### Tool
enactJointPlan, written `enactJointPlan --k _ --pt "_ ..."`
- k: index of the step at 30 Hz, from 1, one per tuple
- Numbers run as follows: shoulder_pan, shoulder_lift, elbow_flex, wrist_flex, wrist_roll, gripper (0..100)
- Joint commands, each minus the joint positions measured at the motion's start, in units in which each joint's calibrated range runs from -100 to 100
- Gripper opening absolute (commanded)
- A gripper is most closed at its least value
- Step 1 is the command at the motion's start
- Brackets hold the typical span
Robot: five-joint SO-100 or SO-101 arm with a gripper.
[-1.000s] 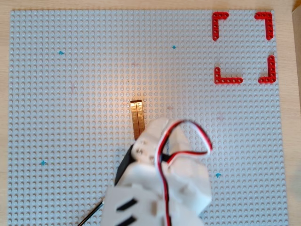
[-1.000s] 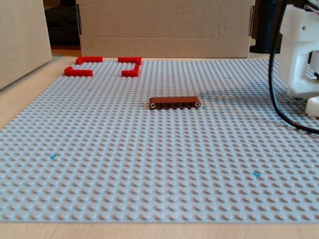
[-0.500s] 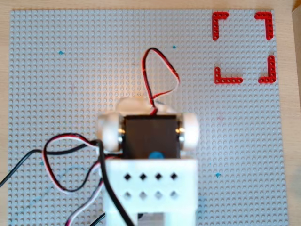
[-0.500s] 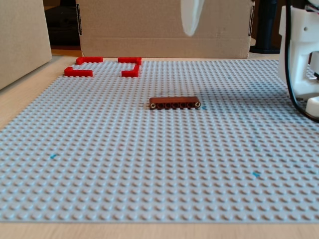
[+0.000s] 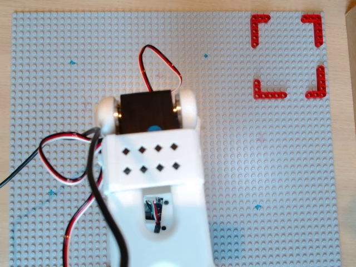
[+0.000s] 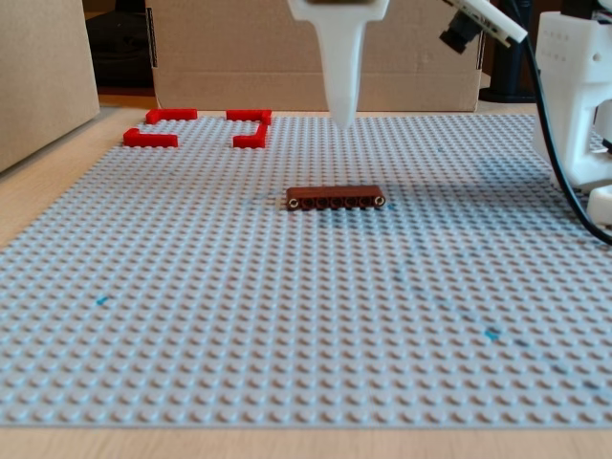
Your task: Grab and store lego
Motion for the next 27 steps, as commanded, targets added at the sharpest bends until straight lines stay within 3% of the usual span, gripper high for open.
enactJointPlan --k 1,27 --pt "-0.37 -0.16 -1.64 -0.32 0.08 2" --pt "-0.52 -0.08 5.16 -6.94 0.55 2"
